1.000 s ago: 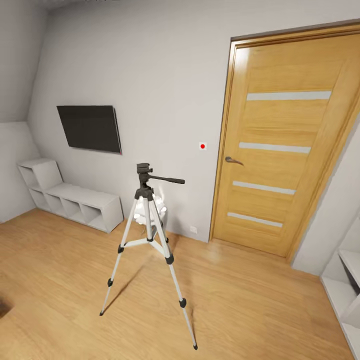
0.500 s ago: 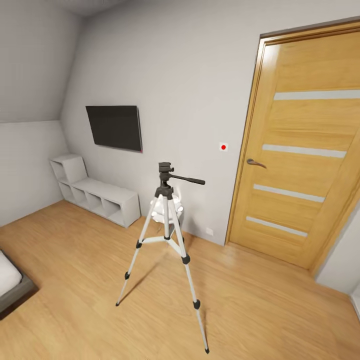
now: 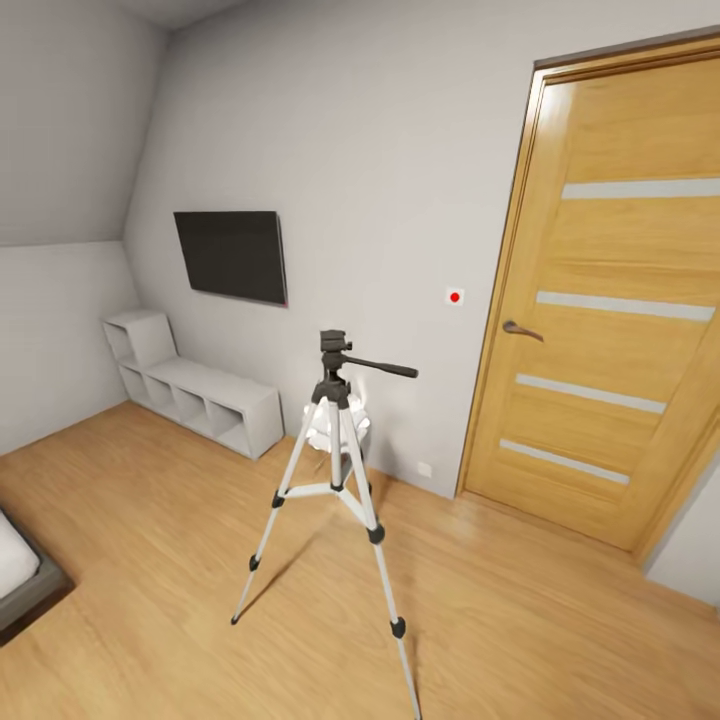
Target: Attach the digital camera to the camera tripod in the bedroom.
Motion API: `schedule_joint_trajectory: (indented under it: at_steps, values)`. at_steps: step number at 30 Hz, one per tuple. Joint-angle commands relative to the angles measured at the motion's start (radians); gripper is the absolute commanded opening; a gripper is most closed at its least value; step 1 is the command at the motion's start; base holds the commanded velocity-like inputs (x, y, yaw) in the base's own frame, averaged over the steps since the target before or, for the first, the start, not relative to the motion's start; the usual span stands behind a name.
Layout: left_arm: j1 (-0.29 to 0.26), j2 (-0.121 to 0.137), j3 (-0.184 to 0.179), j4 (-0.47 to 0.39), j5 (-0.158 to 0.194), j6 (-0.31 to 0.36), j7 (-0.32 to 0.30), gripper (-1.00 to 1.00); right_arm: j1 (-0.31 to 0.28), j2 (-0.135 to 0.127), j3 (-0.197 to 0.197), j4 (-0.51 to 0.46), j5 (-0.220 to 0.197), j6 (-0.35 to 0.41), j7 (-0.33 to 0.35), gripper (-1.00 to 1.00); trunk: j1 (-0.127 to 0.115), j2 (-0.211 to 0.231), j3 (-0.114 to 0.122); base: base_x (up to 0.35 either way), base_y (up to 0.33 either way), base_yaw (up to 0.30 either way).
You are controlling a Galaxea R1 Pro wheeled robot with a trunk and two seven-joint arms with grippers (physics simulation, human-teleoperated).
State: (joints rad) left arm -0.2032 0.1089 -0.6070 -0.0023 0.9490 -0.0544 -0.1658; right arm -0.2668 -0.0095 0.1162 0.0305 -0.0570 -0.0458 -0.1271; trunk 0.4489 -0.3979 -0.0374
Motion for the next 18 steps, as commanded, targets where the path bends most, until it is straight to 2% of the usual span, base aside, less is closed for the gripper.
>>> schedule_joint_trajectory:
  at_steps: [1, 12, 18]
  values:
    - [-0.001, 0.0, -0.008, 0.001, 0.007, -0.002, -0.003, -1.0, -0.002, 0.0, 0.008, 0.003, -0.006, -0.005, -0.002, 1.0, 0.001, -0.002, -0.002, 0.316, 0.0, 0.001]
    - [-0.001, 0.0, -0.008, 0.001, 0.007, -0.003, -0.003, -1.0, -0.002, 0.0, 0.008, 0.003, -0.006, -0.005, -0.003, 1.0, 0.001, -0.002, -0.002, 0.307, 0.0, 0.0]
    - [-0.001, 0.0, -0.008, 0.001, 0.008, -0.004, -0.003, -1.0, -0.002, 0.004, 0.007, 0.003, -0.006, -0.004, -0.005, 1.0, 0.001, -0.002, -0.002, 0.094, 0.0, 0.0]
